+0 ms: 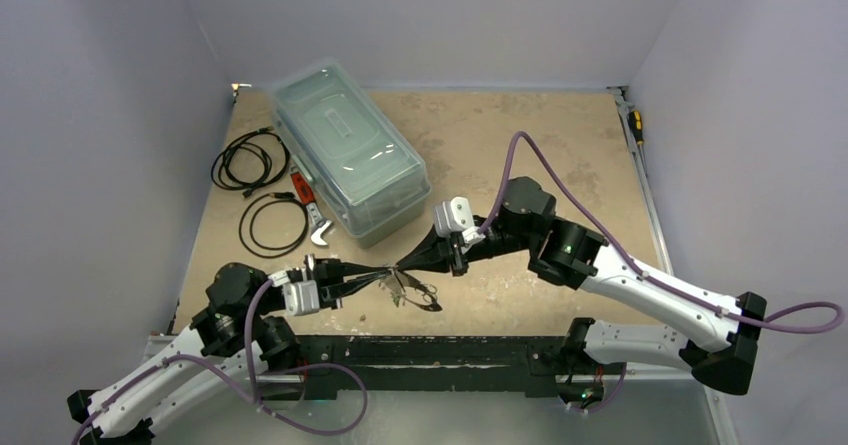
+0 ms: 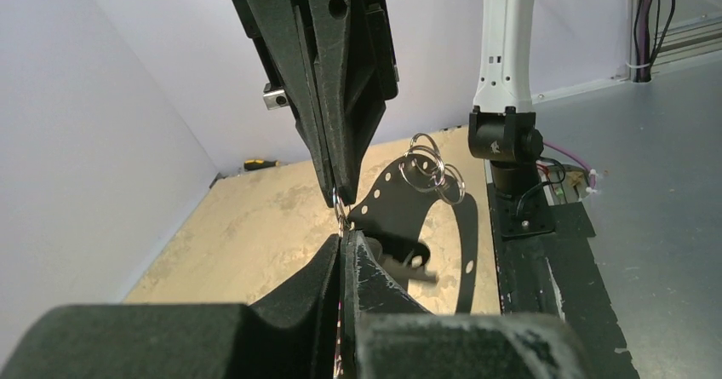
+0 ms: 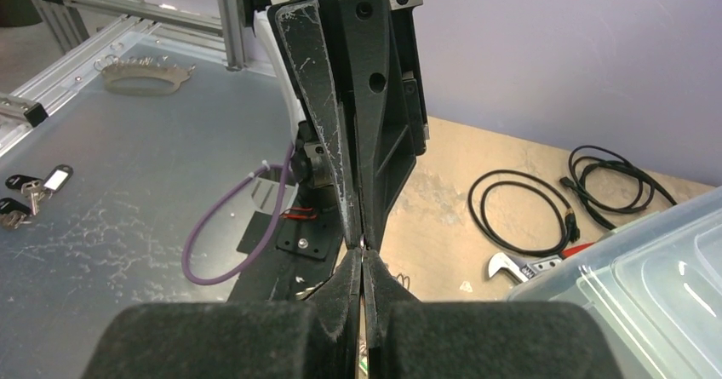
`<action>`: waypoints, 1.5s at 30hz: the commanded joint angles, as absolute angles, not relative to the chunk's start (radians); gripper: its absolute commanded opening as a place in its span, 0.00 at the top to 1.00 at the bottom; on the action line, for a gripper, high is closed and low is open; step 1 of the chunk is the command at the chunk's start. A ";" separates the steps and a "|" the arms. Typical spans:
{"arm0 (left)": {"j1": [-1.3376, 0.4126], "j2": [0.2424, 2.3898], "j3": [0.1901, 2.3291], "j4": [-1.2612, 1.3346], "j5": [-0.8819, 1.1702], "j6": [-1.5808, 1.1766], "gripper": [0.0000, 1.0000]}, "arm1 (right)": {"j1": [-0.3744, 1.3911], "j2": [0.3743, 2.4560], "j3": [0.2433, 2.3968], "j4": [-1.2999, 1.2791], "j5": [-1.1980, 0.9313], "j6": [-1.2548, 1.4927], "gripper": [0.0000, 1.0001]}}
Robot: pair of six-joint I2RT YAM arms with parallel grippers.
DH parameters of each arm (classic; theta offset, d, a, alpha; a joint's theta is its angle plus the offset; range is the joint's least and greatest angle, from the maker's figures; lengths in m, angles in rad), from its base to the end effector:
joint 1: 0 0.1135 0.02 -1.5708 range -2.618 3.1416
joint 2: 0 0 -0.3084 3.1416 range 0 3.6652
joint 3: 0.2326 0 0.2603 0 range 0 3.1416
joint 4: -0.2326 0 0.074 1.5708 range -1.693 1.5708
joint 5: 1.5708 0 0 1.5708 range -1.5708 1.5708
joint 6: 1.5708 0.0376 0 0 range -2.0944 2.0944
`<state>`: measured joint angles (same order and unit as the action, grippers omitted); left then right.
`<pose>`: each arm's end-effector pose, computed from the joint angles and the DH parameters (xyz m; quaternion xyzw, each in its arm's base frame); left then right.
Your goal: Put the keys on the keyring
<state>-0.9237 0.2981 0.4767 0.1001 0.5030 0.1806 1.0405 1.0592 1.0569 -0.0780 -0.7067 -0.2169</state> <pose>0.0257 -0.0641 0.3375 0.4750 0.3922 -0.4204 0.6662 0.0926 0.2062 0.4336 -0.5953 0.4197 0.4877 0.4813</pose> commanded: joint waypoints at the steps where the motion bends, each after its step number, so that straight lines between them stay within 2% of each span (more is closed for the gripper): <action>1: -0.925 0.304 0.472 0.138 0.518 0.202 1.00 | 1.043 1.037 1.037 0.026 -0.725 -0.186 1.00; 30: -0.925 0.306 0.472 0.132 0.493 0.201 0.99 | 1.042 1.010 0.983 0.196 -0.710 -0.106 1.00; 34: -0.925 0.293 0.474 0.132 0.471 0.192 0.64 | 1.042 1.020 0.982 0.185 -0.724 -0.107 1.00; 35: -0.925 0.288 0.478 0.128 0.465 0.193 0.51 | 1.042 1.023 0.982 0.183 -0.729 -0.107 1.00; 36: -0.925 0.284 0.479 0.122 0.459 0.196 0.45 | 1.042 1.026 0.983 0.180 -0.731 -0.111 1.00; 40: -0.925 0.268 0.485 0.111 0.441 0.204 0.43 | 1.042 1.038 0.981 0.191 -0.727 -0.115 1.00; 45: -0.925 0.277 0.498 0.094 0.445 0.203 0.53 | 1.042 1.050 0.974 0.249 -0.726 -0.098 1.00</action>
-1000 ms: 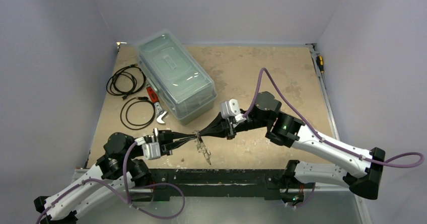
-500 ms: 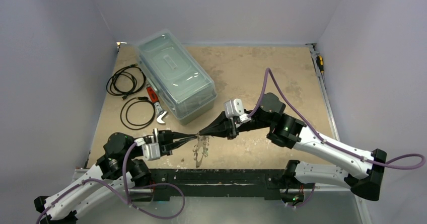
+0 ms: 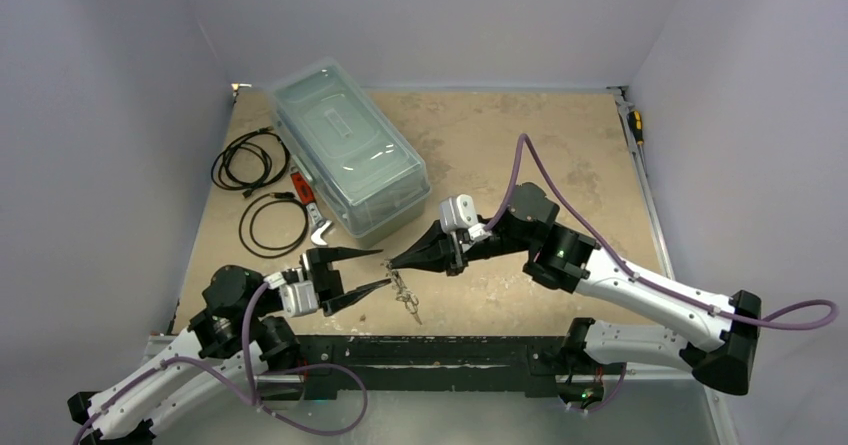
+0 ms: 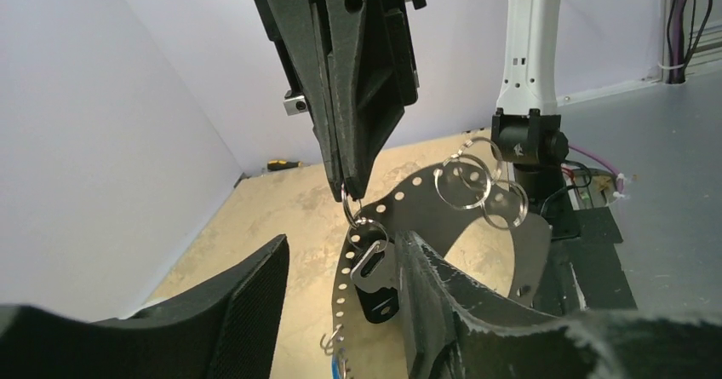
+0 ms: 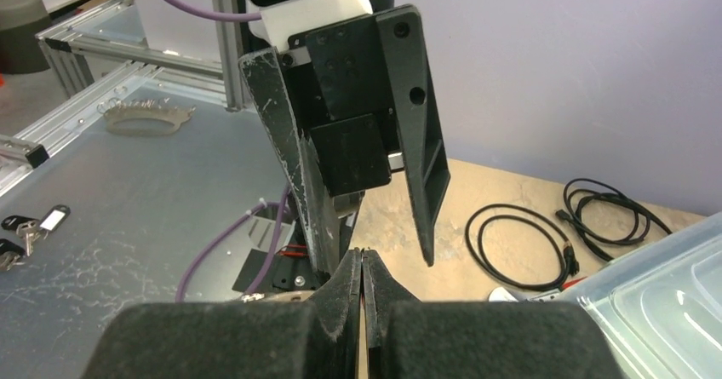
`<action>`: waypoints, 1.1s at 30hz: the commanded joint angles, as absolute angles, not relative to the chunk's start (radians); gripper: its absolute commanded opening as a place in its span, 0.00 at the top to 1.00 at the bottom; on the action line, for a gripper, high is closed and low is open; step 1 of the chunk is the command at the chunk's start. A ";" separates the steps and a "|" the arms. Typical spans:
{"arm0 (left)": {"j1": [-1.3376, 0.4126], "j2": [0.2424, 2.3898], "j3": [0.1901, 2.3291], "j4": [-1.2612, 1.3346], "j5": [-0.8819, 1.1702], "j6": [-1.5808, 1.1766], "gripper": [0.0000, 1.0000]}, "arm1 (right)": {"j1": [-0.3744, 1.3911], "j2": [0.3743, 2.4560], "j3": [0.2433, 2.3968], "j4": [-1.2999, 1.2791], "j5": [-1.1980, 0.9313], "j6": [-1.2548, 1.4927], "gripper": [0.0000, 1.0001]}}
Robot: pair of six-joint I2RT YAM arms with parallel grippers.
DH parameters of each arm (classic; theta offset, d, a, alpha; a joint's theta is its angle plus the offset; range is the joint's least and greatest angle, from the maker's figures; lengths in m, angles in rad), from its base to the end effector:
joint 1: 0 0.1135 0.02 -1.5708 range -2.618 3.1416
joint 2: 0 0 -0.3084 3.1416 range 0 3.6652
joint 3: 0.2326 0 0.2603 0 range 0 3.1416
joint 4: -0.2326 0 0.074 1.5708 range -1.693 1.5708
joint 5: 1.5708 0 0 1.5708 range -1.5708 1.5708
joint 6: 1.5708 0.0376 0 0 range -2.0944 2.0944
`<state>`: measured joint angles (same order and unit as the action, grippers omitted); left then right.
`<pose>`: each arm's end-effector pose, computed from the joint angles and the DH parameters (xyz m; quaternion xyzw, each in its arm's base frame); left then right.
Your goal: Put the keys on the keyring
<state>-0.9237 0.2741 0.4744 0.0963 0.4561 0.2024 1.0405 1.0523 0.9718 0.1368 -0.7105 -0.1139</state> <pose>0.0244 -0.0598 0.3377 0.4630 0.3930 -0.4021 0.6852 0.0936 0.2081 0.4266 -0.5633 0.4018 0.5182 0.5027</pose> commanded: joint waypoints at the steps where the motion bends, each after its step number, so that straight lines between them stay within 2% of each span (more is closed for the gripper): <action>1: -0.925 0.282 0.500 0.092 0.452 0.202 0.56 | 1.042 1.053 0.972 0.261 -0.724 -0.094 1.00; 10: -0.925 0.292 0.514 0.078 0.464 0.197 0.72 | 1.042 1.085 0.975 0.308 -0.744 -0.069 1.00; 18: -0.925 0.279 0.521 0.069 0.444 0.197 0.80 | 1.042 1.108 0.979 0.308 -0.766 -0.061 1.00; 20: -0.926 0.277 0.522 0.065 0.435 0.198 0.87 | 1.042 1.112 0.977 0.307 -0.772 -0.059 1.00; 22: -0.926 0.278 0.525 0.061 0.424 0.198 1.00 | 1.043 1.114 0.975 0.306 -0.773 -0.058 1.00; 29: -0.925 0.293 0.539 0.036 0.393 0.195 1.00 | 1.042 1.101 0.975 0.220 -0.747 -0.099 0.99; 33: -0.925 0.309 0.550 0.022 0.387 0.195 1.00 | 1.042 1.098 1.028 0.086 -0.705 -0.135 0.72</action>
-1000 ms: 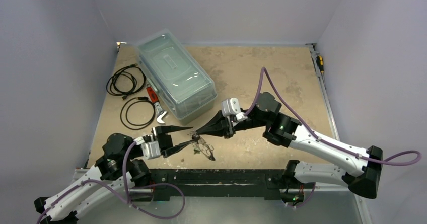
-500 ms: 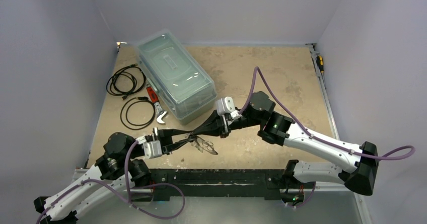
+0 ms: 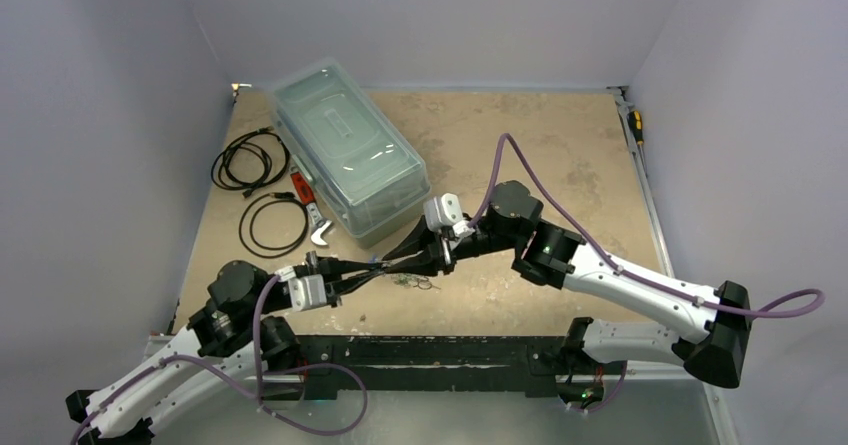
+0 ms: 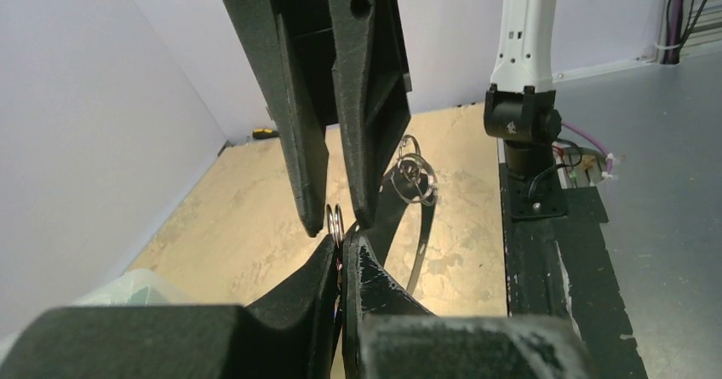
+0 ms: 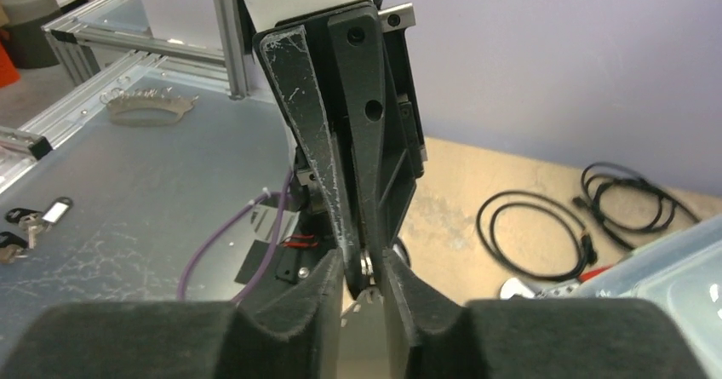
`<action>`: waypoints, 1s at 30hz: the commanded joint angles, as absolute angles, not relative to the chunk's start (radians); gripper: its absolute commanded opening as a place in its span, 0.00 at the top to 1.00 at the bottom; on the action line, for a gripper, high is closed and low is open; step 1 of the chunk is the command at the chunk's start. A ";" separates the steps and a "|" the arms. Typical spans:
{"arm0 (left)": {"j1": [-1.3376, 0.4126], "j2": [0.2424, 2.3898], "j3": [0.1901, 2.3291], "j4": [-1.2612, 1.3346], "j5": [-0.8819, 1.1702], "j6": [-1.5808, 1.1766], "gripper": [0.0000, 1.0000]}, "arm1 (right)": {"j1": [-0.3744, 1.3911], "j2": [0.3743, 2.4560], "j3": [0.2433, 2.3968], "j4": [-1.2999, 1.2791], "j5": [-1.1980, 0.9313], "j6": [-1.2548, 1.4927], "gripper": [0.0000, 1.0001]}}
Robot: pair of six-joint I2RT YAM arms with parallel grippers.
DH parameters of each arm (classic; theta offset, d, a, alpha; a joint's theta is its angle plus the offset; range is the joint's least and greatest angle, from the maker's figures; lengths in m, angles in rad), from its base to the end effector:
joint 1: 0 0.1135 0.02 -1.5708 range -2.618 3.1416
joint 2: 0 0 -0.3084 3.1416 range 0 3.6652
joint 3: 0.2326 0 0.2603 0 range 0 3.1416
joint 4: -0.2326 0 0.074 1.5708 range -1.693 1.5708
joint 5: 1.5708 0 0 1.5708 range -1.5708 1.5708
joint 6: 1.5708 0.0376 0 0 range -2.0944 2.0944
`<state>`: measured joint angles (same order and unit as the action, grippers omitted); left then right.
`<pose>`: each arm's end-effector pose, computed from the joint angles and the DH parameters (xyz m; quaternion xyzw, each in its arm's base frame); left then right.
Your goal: Put the keys on the keyring
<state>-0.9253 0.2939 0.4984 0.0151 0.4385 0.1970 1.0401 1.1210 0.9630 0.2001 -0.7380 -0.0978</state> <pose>0.0270 -0.0624 0.3366 0.4685 0.4265 -0.3984 0.6633 0.1033 0.2260 0.4149 -0.5671 0.4035 0.5280 0.4866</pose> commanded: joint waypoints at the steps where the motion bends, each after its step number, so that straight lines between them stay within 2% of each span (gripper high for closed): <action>1: -0.925 0.312 0.551 0.020 0.388 0.195 1.00 | 1.042 1.100 1.050 0.045 -0.693 -0.154 0.67; 4: -0.925 0.316 0.553 0.017 0.388 0.195 1.00 | 1.042 1.101 1.107 -0.081 -0.643 -0.196 0.61; 13: -0.925 0.340 0.558 0.010 0.400 0.192 1.00 | 1.042 1.205 1.321 -0.456 -0.575 -0.320 0.60; 21: -0.925 0.348 0.561 0.008 0.403 0.186 1.00 | 1.043 1.252 1.389 -0.548 -0.639 -0.334 0.59; 30: -0.926 0.357 0.562 0.005 0.403 0.183 1.00 | 1.043 1.281 1.406 -0.551 -0.679 -0.345 0.64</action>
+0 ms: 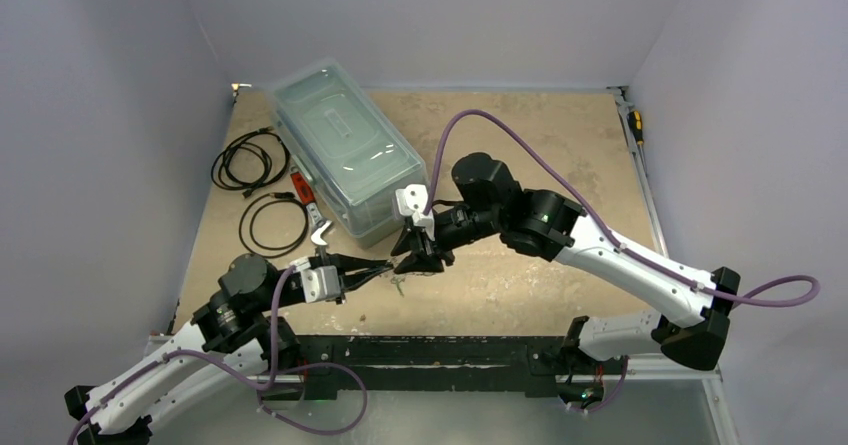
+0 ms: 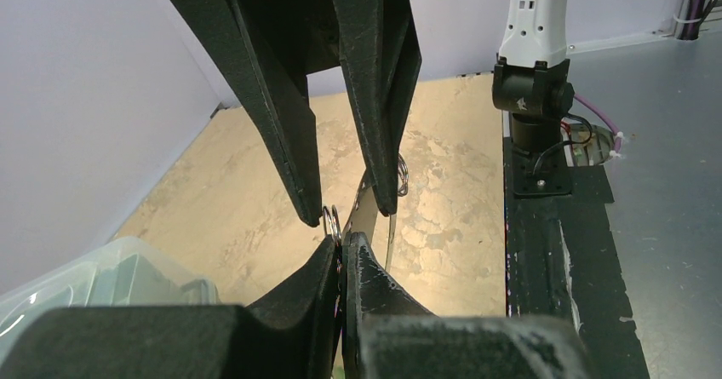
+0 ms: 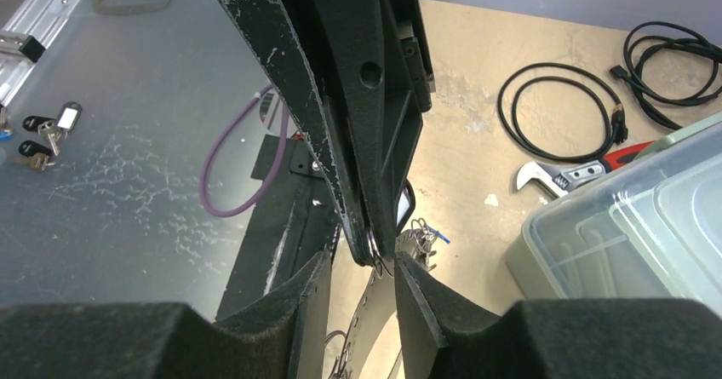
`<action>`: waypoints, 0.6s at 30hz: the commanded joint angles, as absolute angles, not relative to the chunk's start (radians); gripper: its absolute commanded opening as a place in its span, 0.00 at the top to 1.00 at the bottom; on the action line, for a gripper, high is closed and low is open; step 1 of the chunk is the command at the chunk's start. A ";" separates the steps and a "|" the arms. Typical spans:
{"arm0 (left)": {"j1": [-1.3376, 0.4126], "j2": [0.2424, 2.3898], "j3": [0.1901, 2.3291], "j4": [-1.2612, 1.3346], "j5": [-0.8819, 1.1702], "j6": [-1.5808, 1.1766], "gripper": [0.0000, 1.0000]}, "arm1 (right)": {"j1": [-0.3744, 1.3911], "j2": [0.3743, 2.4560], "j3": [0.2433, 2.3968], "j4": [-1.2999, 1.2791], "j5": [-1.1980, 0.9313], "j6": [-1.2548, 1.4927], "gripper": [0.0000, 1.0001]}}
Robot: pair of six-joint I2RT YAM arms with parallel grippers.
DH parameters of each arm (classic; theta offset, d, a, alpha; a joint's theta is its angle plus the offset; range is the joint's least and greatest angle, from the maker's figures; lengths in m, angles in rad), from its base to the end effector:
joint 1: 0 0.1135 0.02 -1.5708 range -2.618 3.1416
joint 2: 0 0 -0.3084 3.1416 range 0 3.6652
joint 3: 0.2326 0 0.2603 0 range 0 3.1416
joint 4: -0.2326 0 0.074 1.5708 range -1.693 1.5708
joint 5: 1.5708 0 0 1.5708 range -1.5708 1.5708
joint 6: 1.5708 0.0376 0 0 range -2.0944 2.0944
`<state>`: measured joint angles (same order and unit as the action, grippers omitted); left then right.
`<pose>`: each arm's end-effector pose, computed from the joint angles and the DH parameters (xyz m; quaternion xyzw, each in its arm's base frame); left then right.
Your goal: Put the keys on the keyring
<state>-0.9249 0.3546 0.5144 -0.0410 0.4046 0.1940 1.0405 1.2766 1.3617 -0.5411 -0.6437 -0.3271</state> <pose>0.0358 -0.0721 0.3330 0.4725 0.4714 -0.3864 0.6365 0.1177 0.2454 0.4441 -0.6383 0.5184 0.4268 0.3765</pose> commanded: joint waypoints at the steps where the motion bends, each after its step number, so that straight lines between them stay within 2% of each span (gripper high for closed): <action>1: -0.925 0.359 0.562 0.005 0.403 0.183 1.00 | 1.043 1.282 1.406 -0.548 -0.682 -0.347 0.64; 9: -0.925 0.365 0.563 0.005 0.402 0.182 1.00 | 1.044 1.294 1.388 -0.525 -0.690 -0.348 0.70; 12: -0.925 0.368 0.563 0.003 0.402 0.182 1.00 | 1.045 1.298 1.382 -0.512 -0.696 -0.345 0.78; 16: -0.925 0.370 0.563 0.003 0.401 0.181 1.00 | 1.045 1.298 1.372 -0.501 -0.703 -0.346 0.99; 18: -0.925 0.370 0.563 0.004 0.398 0.181 1.00 | 1.045 1.293 1.365 -0.492 -0.699 -0.346 1.00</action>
